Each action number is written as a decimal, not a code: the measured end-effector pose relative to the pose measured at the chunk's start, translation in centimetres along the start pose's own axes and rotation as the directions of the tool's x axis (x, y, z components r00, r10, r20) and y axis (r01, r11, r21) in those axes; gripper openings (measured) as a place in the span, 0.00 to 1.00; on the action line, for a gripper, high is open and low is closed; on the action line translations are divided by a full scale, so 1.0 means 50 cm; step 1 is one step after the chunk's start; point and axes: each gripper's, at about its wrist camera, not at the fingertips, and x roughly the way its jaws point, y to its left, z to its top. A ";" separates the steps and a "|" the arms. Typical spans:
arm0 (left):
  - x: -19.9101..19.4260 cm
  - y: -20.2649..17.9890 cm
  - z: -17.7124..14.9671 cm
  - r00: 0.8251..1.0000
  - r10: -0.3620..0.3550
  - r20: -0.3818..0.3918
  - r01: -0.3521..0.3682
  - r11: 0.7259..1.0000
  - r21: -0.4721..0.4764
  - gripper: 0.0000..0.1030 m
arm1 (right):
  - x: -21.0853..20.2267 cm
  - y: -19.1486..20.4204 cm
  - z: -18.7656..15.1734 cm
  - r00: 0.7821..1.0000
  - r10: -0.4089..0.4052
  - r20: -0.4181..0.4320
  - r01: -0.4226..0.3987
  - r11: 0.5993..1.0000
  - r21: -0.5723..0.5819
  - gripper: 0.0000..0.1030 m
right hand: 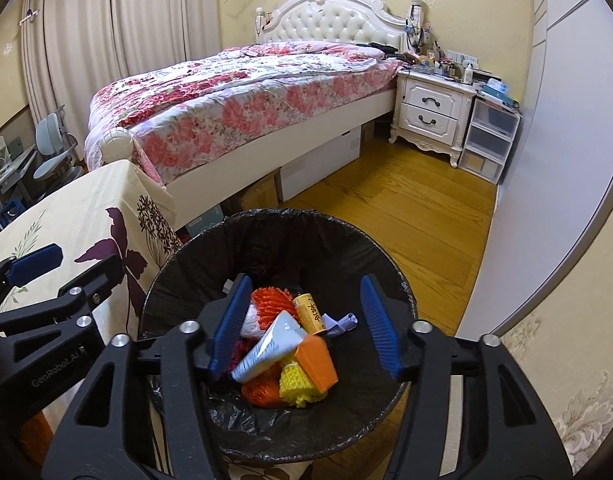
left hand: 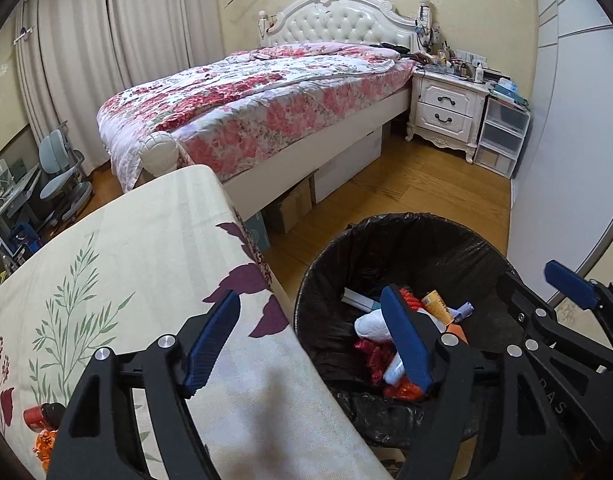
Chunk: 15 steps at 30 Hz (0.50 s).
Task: Collect trash
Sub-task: 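Open both grippers to drop the cloth and paper into the bin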
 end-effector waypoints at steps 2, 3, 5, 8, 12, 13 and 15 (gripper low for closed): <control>-0.002 0.006 -0.005 1.000 0.014 -0.008 -0.014 1.000 -0.005 0.74 | -0.004 0.000 -0.003 1.000 -0.011 0.006 0.011 1.000 -0.001 0.66; -0.004 0.010 -0.008 1.000 0.020 -0.011 -0.021 1.000 -0.007 0.75 | -0.006 0.000 -0.004 1.000 -0.015 0.007 0.015 1.000 -0.002 0.67; -0.012 0.020 -0.015 0.999 0.030 -0.015 -0.030 0.999 -0.016 0.75 | -0.010 0.000 -0.006 1.000 -0.019 0.007 0.019 1.000 -0.003 0.70; -0.029 0.038 -0.028 0.999 0.034 -0.020 -0.035 0.999 -0.034 0.75 | -0.021 0.002 -0.015 1.000 -0.024 0.005 0.024 1.000 -0.006 0.74; -0.057 0.061 -0.045 0.999 0.045 -0.014 -0.046 0.998 -0.041 0.76 | -0.038 0.011 -0.028 1.000 -0.018 0.004 0.018 1.000 -0.016 0.77; -0.067 0.068 -0.050 0.999 0.047 -0.011 -0.047 0.998 -0.045 0.76 | -0.043 0.014 -0.030 1.000 -0.015 0.003 0.015 1.000 -0.016 0.77; -0.086 0.081 -0.060 0.999 0.053 -0.004 -0.053 0.997 -0.054 0.76 | -0.055 0.022 -0.036 1.000 -0.005 0.005 0.005 1.000 -0.017 0.77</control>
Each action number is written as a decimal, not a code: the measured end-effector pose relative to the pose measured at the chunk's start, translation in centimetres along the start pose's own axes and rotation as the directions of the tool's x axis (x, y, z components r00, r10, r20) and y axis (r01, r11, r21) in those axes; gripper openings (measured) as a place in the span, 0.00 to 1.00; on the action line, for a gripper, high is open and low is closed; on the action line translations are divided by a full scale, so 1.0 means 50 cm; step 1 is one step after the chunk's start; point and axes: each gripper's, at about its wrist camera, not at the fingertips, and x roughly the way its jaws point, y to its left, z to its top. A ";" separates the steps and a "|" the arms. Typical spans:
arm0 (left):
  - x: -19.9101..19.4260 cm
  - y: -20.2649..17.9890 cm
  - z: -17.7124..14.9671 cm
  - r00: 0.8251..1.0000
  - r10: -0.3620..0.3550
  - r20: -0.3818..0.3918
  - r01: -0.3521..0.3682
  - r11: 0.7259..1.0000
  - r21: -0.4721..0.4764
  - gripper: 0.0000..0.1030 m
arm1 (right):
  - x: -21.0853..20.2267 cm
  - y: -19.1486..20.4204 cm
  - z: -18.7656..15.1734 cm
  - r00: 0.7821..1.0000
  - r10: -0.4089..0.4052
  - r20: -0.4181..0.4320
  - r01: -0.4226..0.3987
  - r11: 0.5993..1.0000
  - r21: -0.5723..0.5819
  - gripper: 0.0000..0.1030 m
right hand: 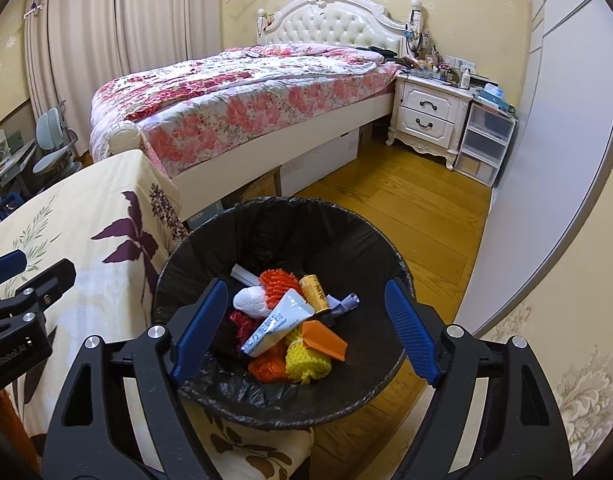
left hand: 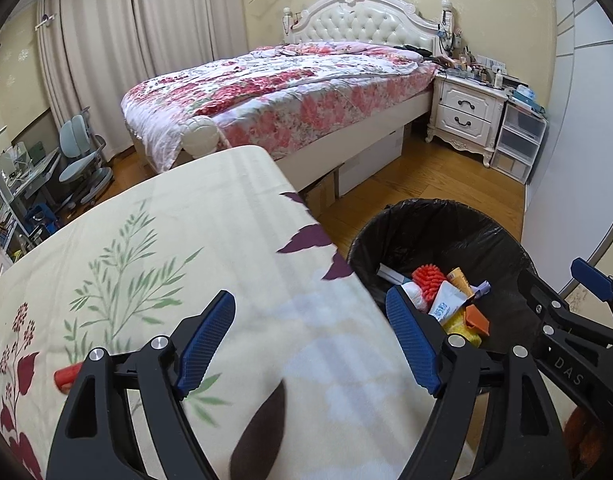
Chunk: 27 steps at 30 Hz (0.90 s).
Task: Collect trash
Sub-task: 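Open both grippers to drop the cloth and paper into the bin, then move both grippers back toward the orange bag and red can on the bed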
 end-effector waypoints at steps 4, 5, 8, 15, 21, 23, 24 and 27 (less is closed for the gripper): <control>-0.033 0.029 -0.017 0.999 0.024 0.023 -0.024 1.000 -0.007 0.76 | -0.024 0.030 -0.011 1.000 0.025 0.007 -0.025 0.999 -0.022 0.77; -0.042 0.038 -0.021 0.999 0.035 0.029 -0.035 0.999 -0.008 0.76 | -0.029 0.039 -0.013 0.999 0.032 0.008 -0.032 0.999 -0.031 0.77; -0.058 0.069 -0.033 0.998 0.047 0.030 -0.046 0.999 -0.027 0.76 | -0.042 0.068 -0.018 0.998 0.055 0.008 -0.055 0.997 -0.052 0.77; -0.099 0.157 -0.071 0.995 0.096 0.035 -0.093 0.994 -0.064 0.76 | -0.064 0.152 -0.030 0.993 0.122 -0.006 -0.122 0.987 -0.107 0.77; -0.125 0.245 -0.112 0.980 0.196 0.042 -0.192 0.978 -0.082 0.77 | -0.085 0.242 -0.042 0.980 0.198 -0.030 -0.201 0.967 -0.158 0.77; -0.128 0.283 -0.131 0.976 0.218 0.027 -0.214 0.972 -0.098 0.77 | -0.094 0.276 -0.046 0.972 0.230 -0.040 -0.234 0.956 -0.177 0.77; -0.129 0.303 -0.141 0.974 0.226 0.018 -0.223 0.968 -0.111 0.77 | -0.098 0.290 -0.048 0.970 0.240 -0.044 -0.244 0.951 -0.187 0.77; -0.130 0.351 -0.164 0.968 0.251 -0.008 -0.250 0.959 -0.133 0.77 | -0.108 0.343 -0.054 0.962 0.269 -0.053 -0.274 0.935 -0.227 0.77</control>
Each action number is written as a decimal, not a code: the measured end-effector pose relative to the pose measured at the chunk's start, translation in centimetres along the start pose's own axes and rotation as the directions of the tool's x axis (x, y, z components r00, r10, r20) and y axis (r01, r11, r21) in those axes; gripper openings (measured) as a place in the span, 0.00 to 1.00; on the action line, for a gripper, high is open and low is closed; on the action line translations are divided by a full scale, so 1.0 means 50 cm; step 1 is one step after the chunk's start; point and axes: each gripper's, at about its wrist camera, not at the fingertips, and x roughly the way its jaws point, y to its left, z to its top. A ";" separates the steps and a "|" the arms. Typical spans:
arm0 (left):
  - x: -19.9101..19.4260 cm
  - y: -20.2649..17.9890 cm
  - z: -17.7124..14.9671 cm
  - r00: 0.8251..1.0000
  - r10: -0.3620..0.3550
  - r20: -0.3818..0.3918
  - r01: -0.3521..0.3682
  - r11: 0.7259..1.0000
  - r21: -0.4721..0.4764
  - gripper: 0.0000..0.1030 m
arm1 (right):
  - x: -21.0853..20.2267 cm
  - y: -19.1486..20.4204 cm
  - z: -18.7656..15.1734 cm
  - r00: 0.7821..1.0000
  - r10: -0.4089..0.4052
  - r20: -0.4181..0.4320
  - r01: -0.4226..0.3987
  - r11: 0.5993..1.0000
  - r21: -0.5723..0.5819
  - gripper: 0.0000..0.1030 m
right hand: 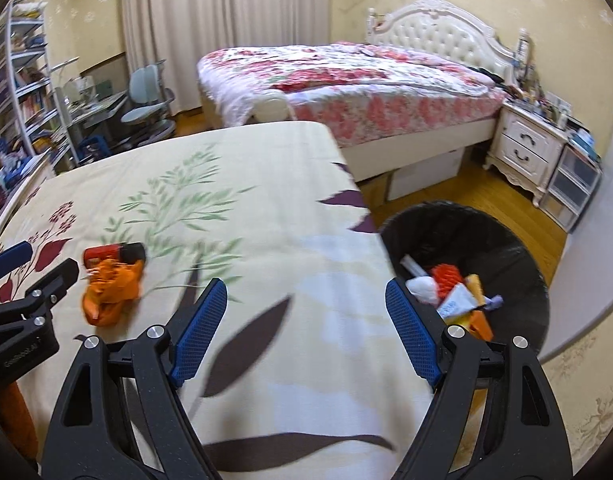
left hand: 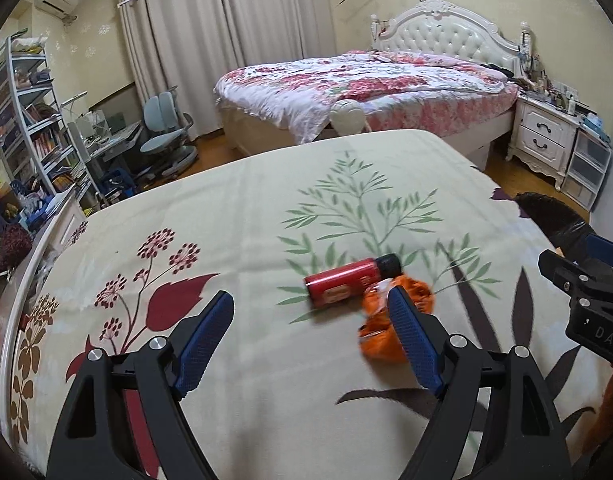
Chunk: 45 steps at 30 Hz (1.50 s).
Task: Collect trash
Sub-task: 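Move both grippers back toward the orange bag and red can on the bed, then grasp the orange plastic bag with the right gripper while the left gripper grasps the red can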
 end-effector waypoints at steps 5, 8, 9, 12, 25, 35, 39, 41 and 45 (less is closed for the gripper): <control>0.011 0.072 -0.024 0.999 0.045 -0.024 -0.046 0.999 -0.027 0.77 | 0.003 0.090 0.013 0.998 0.057 -0.001 -0.057 0.996 -0.064 0.77; 0.019 0.109 -0.034 0.997 0.061 -0.038 -0.063 0.997 -0.054 0.77 | 0.002 0.137 0.017 0.996 0.086 -0.005 -0.086 0.991 -0.100 0.77; 0.022 0.122 -0.038 0.997 0.067 -0.044 -0.070 0.995 -0.066 0.77 | 0.003 0.147 0.018 0.995 0.096 -0.010 -0.097 0.989 -0.108 0.77; 0.028 0.142 -0.046 0.996 0.068 -0.057 -0.073 0.993 -0.091 0.77 | 0.010 0.183 0.017 0.992 0.127 -0.029 -0.129 0.983 -0.131 0.77; 0.040 0.154 -0.056 0.997 0.044 -0.069 -0.051 0.994 -0.100 0.77 | 0.056 0.243 -0.001 0.983 0.140 -0.119 -0.159 0.974 -0.163 0.57; 0.047 0.138 -0.046 0.997 0.036 -0.067 -0.041 0.996 -0.078 0.77 | 0.047 0.221 -0.012 0.985 0.116 -0.127 -0.139 0.972 -0.189 0.39; 0.054 0.110 -0.036 0.998 0.014 -0.068 -0.017 0.999 -0.050 0.77 | 0.046 0.188 -0.012 0.986 0.103 -0.129 -0.124 0.978 -0.168 0.39; 0.056 0.092 -0.030 0.998 0.000 -0.066 -0.002 0.999 -0.036 0.77 | 0.045 0.169 -0.014 0.989 0.083 -0.123 -0.103 0.981 -0.165 0.39; 0.064 0.053 -0.019 0.998 -0.021 -0.066 0.022 1.000 0.007 0.77 | 0.046 0.123 -0.016 0.990 0.061 -0.124 -0.077 0.989 -0.129 0.39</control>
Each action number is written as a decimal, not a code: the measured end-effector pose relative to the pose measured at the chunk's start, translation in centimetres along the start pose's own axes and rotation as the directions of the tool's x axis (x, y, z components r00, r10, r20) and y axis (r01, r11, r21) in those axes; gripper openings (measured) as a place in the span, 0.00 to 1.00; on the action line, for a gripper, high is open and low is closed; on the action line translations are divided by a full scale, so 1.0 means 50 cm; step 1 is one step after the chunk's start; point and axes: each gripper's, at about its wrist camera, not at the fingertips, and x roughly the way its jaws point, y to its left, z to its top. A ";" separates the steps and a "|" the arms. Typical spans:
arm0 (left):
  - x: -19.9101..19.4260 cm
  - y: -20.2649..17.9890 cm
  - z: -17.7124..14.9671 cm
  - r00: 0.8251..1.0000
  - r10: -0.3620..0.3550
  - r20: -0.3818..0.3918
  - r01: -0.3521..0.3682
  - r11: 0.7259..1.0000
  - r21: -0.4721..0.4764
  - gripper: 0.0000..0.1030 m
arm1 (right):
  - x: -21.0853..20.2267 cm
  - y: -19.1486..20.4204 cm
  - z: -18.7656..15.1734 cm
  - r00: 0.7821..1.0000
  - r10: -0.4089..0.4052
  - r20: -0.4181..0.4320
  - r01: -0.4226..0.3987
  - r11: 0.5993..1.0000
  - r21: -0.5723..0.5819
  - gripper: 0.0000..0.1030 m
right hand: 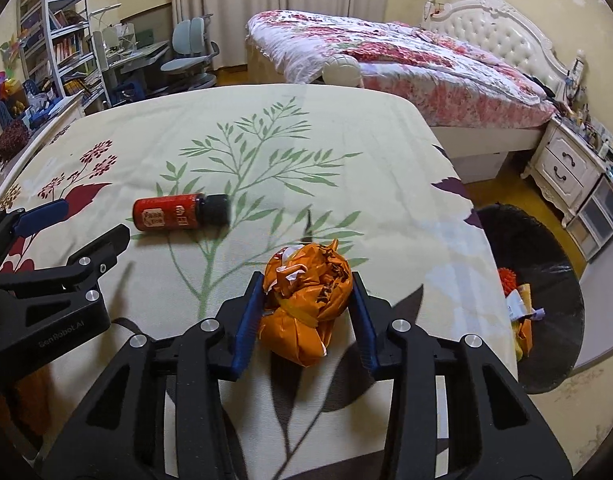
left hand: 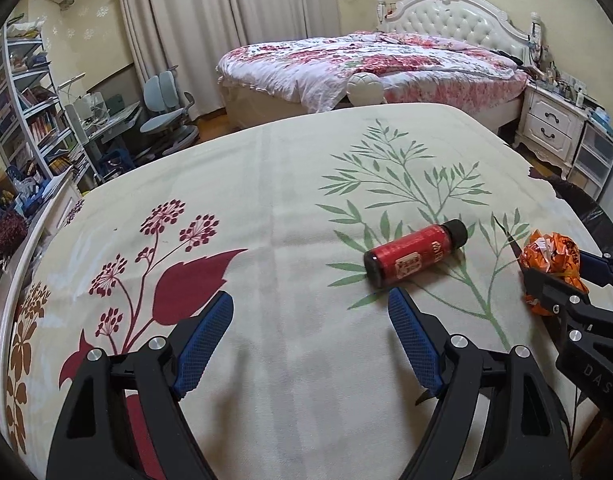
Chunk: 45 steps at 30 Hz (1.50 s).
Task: Collect trash
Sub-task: 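Grasp the orange plastic bag with the right gripper while the left gripper grasps the red can, then carry the red can and orange bag over the black bin with both grippers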
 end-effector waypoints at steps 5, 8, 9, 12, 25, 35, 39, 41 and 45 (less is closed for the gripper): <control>0.009 -0.047 0.018 1.000 -0.022 0.005 0.022 0.998 0.052 0.77 | -0.004 -0.047 -0.009 1.000 -0.003 -0.001 0.003 0.999 0.050 0.39; 0.018 -0.073 0.030 1.000 -0.026 0.004 0.025 0.996 0.084 0.77 | -0.002 -0.063 -0.014 1.000 0.008 -0.002 -0.008 0.997 0.071 0.39; 0.021 -0.080 0.035 1.000 -0.029 0.002 0.029 0.995 0.092 0.77 | -0.002 -0.067 -0.015 1.000 0.015 -0.001 -0.014 0.997 0.078 0.39; 0.033 -0.094 0.047 0.999 -0.047 -0.013 0.048 0.994 0.098 0.77 | -0.004 -0.077 -0.014 1.000 0.024 0.006 -0.024 0.996 0.089 0.40; 0.068 -0.097 0.064 0.993 -0.084 -0.082 0.088 0.994 0.058 0.73 | 0.000 -0.101 -0.019 0.998 0.058 0.012 -0.059 0.990 0.126 0.40; 0.060 -0.085 0.058 0.988 -0.133 -0.081 0.136 0.990 0.023 0.49 | 0.003 -0.103 -0.019 0.998 0.058 0.012 -0.059 0.990 0.125 0.40; 0.056 -0.085 0.056 0.988 -0.132 -0.079 0.134 0.991 0.024 0.28 | 0.002 -0.102 -0.019 0.998 0.058 0.012 -0.059 0.990 0.126 0.40; 0.054 -0.084 0.054 0.989 -0.126 -0.078 0.128 0.992 0.018 0.27 | 0.003 -0.103 -0.019 0.998 0.057 0.012 -0.058 0.991 0.124 0.40; 0.050 -0.080 0.051 0.989 -0.124 -0.078 0.124 0.992 0.006 0.27 | 0.002 -0.102 -0.019 0.998 0.056 0.013 -0.057 0.991 0.125 0.40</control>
